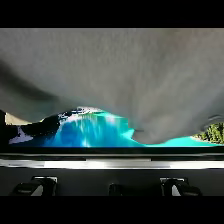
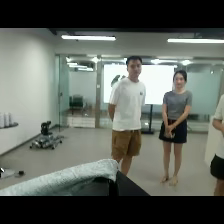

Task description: Fold the shirts.

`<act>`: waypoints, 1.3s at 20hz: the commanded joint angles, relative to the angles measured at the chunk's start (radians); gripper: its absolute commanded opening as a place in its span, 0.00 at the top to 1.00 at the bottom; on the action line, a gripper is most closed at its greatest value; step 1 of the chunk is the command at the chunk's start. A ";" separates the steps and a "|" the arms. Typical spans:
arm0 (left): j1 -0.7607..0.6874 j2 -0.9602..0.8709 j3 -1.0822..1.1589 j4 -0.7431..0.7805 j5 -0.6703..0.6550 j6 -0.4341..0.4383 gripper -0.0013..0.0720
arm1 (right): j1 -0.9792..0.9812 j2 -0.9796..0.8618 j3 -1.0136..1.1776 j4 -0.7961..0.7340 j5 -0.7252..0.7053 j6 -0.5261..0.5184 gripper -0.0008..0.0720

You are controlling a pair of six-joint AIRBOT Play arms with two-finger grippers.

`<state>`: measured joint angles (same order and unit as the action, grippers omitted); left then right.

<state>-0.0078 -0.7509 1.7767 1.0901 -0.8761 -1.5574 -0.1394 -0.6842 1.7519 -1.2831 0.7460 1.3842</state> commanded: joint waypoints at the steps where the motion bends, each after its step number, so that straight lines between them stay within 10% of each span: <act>1: 0.002 -0.081 -0.032 0.158 -0.116 -0.044 0.95 | 0.000 -0.105 0.010 -0.055 0.069 0.004 0.93; 13: 0.002 -0.816 -0.244 0.105 0.100 -0.003 0.94 | 0.000 -1.001 0.010 0.332 -0.064 0.095 0.93; 20: -0.002 -0.959 -0.244 0.079 -0.024 -0.007 0.94 | 0.000 -1.167 0.010 0.388 0.173 0.159 0.93; 21: 0.002 -0.957 -0.240 0.066 -0.058 -0.006 0.82 | -0.001 -1.160 0.013 0.389 0.188 0.177 0.89; 23: 0.034 -0.954 -0.179 0.067 -0.214 -0.005 0.16 | -0.035 -1.118 0.050 0.381 0.301 0.175 0.31; 26: 0.144 -0.948 -0.106 0.089 -0.555 0.040 0.17 | -0.152 -1.024 0.065 0.212 0.651 0.172 0.23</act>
<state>0.0624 -1.6974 1.6207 1.1709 -1.1286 -1.5440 -0.2134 -1.7634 1.8011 -0.9504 1.0832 1.5406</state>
